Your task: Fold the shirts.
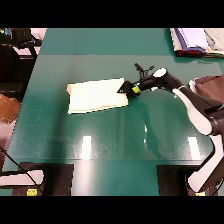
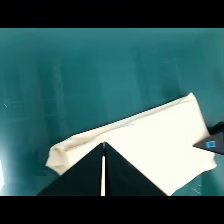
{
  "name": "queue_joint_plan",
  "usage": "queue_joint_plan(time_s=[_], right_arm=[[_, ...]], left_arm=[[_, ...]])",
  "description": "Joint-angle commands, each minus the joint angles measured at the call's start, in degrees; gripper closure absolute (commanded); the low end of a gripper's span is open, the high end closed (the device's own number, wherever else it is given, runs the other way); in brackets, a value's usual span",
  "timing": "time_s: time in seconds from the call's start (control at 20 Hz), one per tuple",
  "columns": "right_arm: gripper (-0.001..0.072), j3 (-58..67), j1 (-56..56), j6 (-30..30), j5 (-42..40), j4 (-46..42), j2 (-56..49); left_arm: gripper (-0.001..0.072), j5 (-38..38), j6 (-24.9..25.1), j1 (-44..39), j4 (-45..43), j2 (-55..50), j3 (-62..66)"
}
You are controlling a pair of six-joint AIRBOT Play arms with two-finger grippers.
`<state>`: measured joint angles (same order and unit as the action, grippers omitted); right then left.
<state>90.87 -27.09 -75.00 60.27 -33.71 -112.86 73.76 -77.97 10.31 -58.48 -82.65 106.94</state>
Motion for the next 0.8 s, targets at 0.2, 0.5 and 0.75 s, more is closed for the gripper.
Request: queue_joint_plan(time_s=[0.2, 0.5, 0.75], right_arm=[[0.0695, 12.2, -1.6, 0.2, 0.3, -2.1, -2.7], [0.0695, 13.2, 14.8, -8.8, 3.7, -22.4, 12.4], [0.0694, 13.2, 34.2, -11.3, 6.8, -29.2, 22.6]], left_arm=[[0.0683, 0.3, 0.0, -2.5, -0.2, 0.0, -0.1], [0.0682, 0.4, 0.9, -12.3, -0.8, 0.0, -0.1], [0.0682, -0.3, 1.6, -18.6, -0.8, 0.0, -0.1]])
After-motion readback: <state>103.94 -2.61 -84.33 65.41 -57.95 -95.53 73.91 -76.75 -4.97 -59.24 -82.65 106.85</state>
